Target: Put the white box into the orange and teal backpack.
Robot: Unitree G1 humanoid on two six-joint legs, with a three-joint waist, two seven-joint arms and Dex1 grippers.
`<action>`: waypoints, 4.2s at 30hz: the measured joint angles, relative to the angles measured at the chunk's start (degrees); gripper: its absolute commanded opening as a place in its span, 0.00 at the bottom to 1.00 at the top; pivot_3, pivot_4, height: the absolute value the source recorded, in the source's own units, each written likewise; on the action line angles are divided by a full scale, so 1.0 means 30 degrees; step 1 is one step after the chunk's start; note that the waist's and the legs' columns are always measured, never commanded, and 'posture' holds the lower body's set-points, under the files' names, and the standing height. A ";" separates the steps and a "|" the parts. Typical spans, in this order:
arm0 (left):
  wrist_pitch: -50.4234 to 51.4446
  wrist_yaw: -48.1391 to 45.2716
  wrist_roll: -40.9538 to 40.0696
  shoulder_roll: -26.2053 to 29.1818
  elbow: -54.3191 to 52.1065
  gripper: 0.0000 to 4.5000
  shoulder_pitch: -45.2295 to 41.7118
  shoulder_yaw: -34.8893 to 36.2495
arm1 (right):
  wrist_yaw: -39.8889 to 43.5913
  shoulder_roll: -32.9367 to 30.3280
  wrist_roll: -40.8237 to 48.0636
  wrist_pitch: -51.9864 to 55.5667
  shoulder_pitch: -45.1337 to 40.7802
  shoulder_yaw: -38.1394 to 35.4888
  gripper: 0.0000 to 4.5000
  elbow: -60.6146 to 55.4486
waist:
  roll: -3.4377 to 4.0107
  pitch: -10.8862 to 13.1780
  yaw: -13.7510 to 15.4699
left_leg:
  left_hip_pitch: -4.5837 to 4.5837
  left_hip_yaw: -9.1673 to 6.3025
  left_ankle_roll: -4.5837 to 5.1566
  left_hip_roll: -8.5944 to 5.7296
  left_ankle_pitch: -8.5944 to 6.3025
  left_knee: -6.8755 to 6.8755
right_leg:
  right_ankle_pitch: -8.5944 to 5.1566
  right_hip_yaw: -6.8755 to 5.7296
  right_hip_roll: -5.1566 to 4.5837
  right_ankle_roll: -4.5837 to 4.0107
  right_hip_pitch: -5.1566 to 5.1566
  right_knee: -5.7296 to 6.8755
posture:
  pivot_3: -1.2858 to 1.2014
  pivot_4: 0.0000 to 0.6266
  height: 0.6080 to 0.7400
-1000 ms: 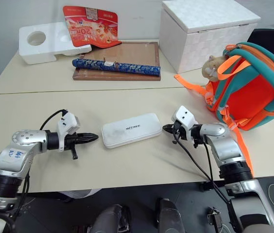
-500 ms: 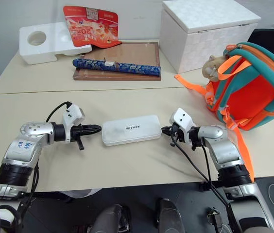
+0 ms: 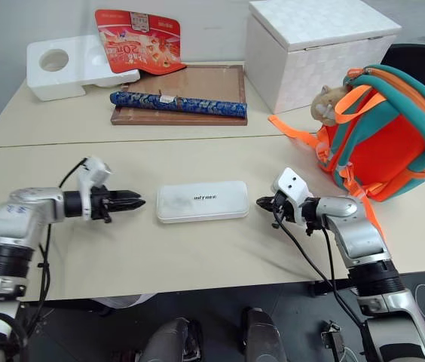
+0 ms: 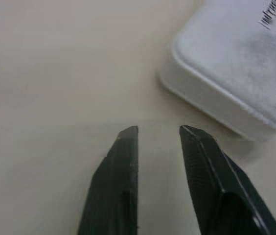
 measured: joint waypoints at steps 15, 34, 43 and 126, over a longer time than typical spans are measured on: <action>0.8229 0.0450 -0.1748 -0.2706 0.3299 0.88 -0.3930 -0.1710 | 0.0314 0.0643 -0.0734 -0.1886 -0.0710 0.0298 0.00 0.1497 | -0.0009 0.0005 0.0123 | 0.0005 -0.0058 0.0006 -0.0034 0.0001 0.0159 | -0.0013 0.0058 -0.0003 0.0024 0.0075 0.0065 | 0.52 0.24 1.00; 0.7996 -0.1016 -0.2195 -0.4550 0.6298 0.28 -0.6579 -0.1413 | -0.0398 0.1078 -0.1814 -0.2383 -0.0367 0.0524 0.00 0.1312 | -0.0022 -0.0003 0.0416 | -0.0005 -0.0066 -0.0009 -0.0021 -0.0014 0.0230 | -0.0013 0.0071 -0.0035 0.0024 0.0071 0.0071 | 0.52 0.24 1.00; 1.0749 0.0170 -0.4037 -0.4901 0.3093 0.28 -0.5007 0.0651 | -0.0974 -0.1167 0.1253 0.2070 0.3281 -0.4036 0.19 -0.4594 | -0.0034 0.0005 0.0548 | -0.0083 -0.0111 0.0009 -0.0016 -0.0029 0.0246 | -0.0010 0.0083 -0.0039 0.0028 0.0052 0.0057 | 0.52 0.24 1.00; -0.5210 -0.4937 -0.1576 -0.2349 -0.1206 0.28 -0.8164 -0.3128 | 0.4431 -0.9226 1.8989 1.3833 0.1849 -0.9675 0.00 -0.8368 | -0.0106 0.0096 0.0842 | -0.0095 -0.0090 0.0073 -0.0011 -0.0085 0.0253 | 0.0007 0.0097 -0.0065 0.0056 0.0050 -0.0076 | 0.52 0.24 1.00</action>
